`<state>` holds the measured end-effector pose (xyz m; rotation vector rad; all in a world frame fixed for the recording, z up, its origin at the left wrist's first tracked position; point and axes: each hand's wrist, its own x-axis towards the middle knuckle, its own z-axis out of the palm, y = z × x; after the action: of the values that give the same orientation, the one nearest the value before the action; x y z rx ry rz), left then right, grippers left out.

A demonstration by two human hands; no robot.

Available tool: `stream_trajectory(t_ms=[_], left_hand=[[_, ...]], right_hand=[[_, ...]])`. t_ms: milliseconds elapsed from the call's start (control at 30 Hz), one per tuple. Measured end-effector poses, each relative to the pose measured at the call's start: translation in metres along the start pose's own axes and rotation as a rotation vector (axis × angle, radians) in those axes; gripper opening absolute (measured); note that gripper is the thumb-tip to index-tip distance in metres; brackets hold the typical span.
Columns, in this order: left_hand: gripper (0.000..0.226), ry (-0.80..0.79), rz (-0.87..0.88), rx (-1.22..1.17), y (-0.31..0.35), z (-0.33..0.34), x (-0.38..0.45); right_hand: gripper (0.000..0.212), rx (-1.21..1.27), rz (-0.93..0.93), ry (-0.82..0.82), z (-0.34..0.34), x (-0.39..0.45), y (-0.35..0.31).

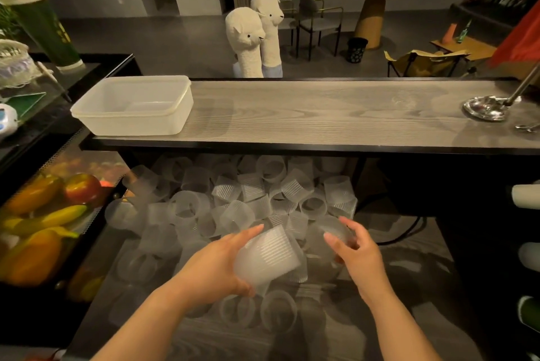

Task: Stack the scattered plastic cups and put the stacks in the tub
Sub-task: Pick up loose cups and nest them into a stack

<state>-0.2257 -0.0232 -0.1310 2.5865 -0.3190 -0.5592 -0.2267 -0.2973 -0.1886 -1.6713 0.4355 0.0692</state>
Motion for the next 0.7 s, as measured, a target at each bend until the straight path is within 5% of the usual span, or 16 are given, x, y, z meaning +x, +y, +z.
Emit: stream_trajectory(t_ms=[167, 433, 567, 700], left_hand=[[0.115, 0.002, 0.036, -0.032, 0.006, 0.004, -0.003], [0.113, 0.066, 0.022, -0.085, 0.007, -0.001, -0.014], [0.112, 0.081, 0.009, -0.068, 0.005, -0.004, -0.016], [0.111, 0.105, -0.026, -0.070, -0.004, -0.011, -0.015]], right_hand=[[0.052, 0.244, -0.066, -0.283, 0.005, -0.023, -0.028], [0.046, -0.076, -0.186, -0.230, 0.015, -0.033, -0.035], [0.042, -0.278, -0.218, -0.418, 0.025, -0.043, -0.048], [0.038, -0.177, -0.195, -0.412, 0.037, -0.027, -0.052]])
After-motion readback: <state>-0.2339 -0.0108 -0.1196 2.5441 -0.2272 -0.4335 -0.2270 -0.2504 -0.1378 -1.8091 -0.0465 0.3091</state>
